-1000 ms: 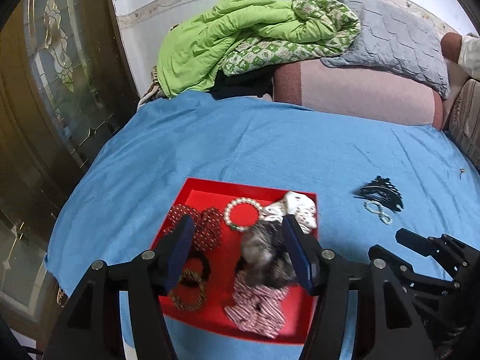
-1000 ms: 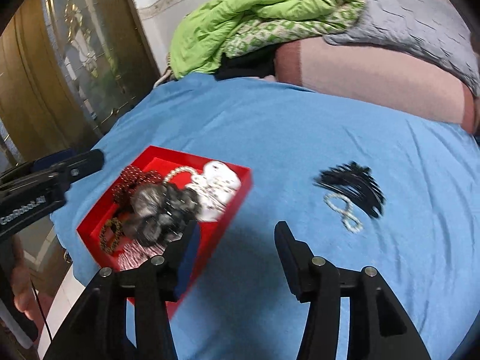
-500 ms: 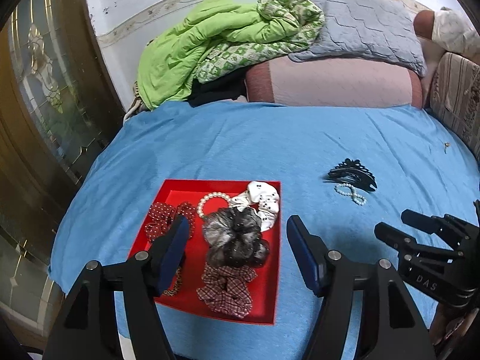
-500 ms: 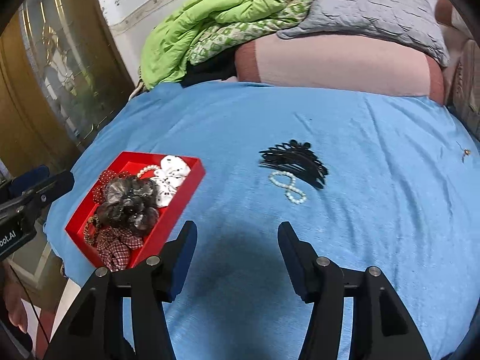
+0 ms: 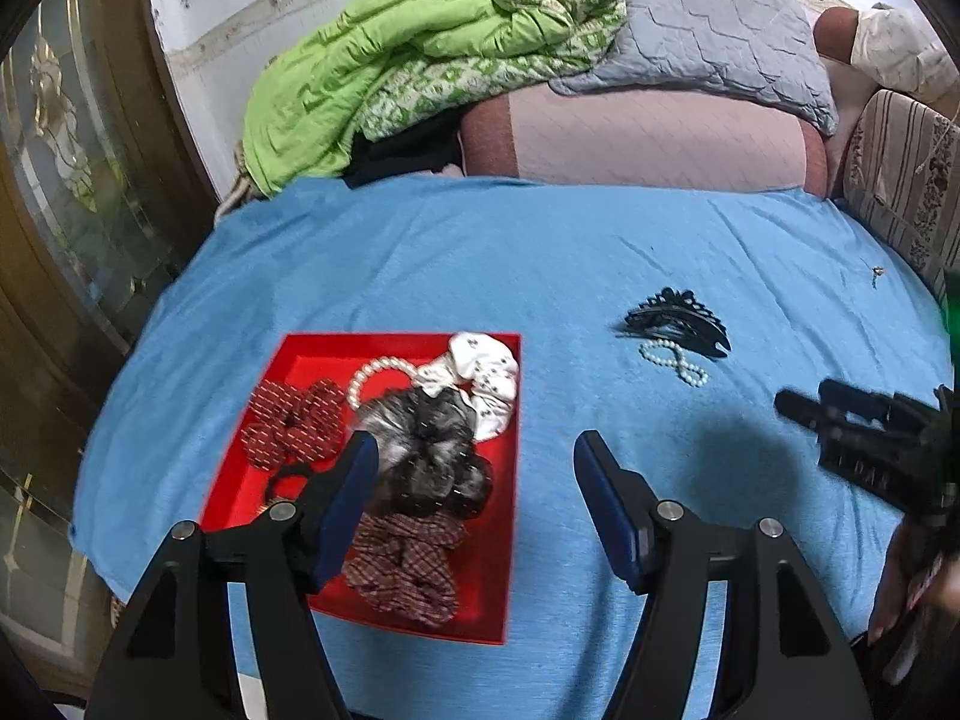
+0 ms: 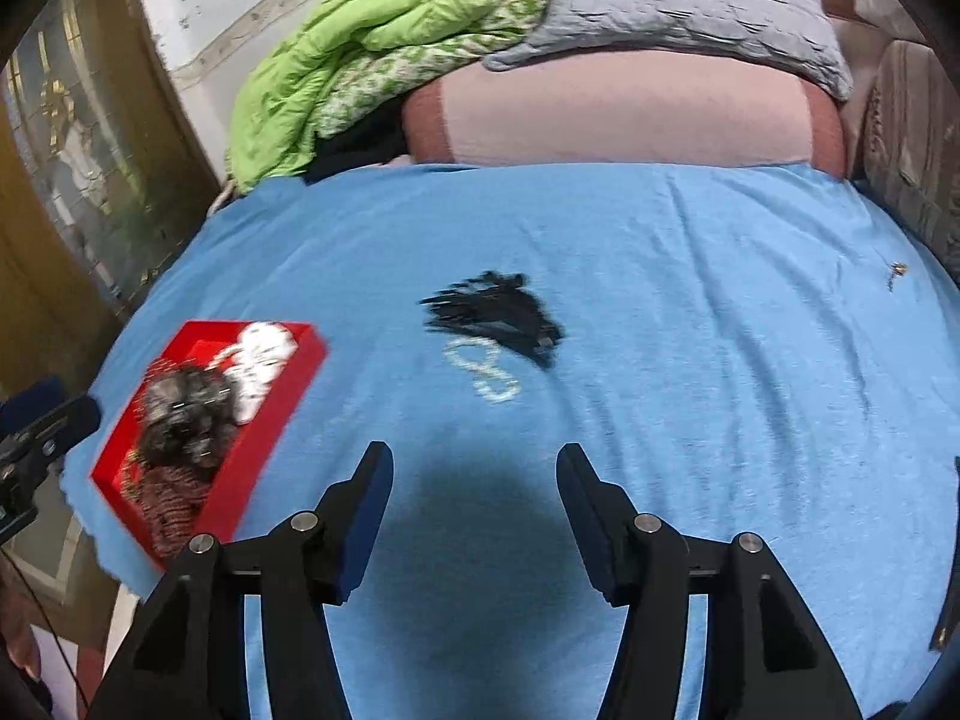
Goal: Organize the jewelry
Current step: 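Grasp the black claw clip with the right tool while the left tool moves toward the small pearl bracelet, then grasp the small figure-eight pearl bracelet with the left tool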
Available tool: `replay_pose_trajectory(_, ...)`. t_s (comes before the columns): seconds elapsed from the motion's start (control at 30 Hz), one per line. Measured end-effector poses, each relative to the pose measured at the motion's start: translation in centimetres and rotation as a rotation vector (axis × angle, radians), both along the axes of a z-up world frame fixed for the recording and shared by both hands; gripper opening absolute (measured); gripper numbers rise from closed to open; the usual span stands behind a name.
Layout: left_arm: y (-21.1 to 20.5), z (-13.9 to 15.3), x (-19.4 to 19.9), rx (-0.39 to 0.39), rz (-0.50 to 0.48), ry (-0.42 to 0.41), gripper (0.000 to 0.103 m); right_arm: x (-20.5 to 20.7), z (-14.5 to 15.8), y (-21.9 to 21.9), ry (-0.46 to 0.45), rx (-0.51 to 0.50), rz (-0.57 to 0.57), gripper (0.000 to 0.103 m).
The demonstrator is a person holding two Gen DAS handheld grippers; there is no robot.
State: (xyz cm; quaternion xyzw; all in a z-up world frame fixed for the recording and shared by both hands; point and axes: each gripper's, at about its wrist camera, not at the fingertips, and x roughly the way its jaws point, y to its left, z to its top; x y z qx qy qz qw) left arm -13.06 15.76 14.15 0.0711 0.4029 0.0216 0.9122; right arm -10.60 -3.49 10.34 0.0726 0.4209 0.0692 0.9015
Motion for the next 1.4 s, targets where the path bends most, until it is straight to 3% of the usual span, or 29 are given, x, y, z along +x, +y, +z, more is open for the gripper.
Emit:
replay_pose_trajectory(0.27,-1.2,-2.8,1.3,-0.062,-0.031,0.049,0.067,5.6,-0.6,-3.1,0.017,0.007,-0.021,0.061)
replay_pose_trajectory(0.5,-2.0,-4.5,2.6,-0.055,-0.062,0.081,0.067,12.9,-2.3,-0.3,0.075,0.04,0.113,0.061)
replay_pose_trajectory(0.7,-2.2,-5.2,4.1,-0.076,-0.069,0.101,0.067,15.8,-5.0,1.8,0.154,0.025,0.177,0.061)
replay_pose_trajectory(0.73,-2.3,-5.3,4.4,-0.083,-0.071,0.108,0.067,16.0,-5.4,1.6,0.161,0.036,0.175,0.056)
replay_pose_trajectory(0.77,-2.5,-5.4,4.8,-0.092,-0.073,0.115,0.067,16.1,-5.6,1.3,0.171,0.047,0.165,0.034)
replay_pose_trajectory(0.8,-2.6,-5.5,5.1,-0.101,-0.077,0.12,0.067,16.1,-5.7,1.0,0.176,0.058,0.15,0.03)
replay_pose_trajectory(0.97,-4.4,-6.3,7.3,-0.138,-0.11,0.141,0.067,14.6,-5.5,-1.4,0.163,0.051,0.062,0.029)
replay_pose_trajectory(1.23,-9.3,-9.4,12.4,-0.228,-0.172,0.215,0.066,9.3,-4.4,-6.1,0.115,-0.098,-0.06,0.03)
replay_pose_trajectory(1.4,-12.1,-11.6,15.7,-0.231,-0.2,0.263,0.048,7.8,-5.4,-7.7,0.087,-0.073,-0.079,0.035)
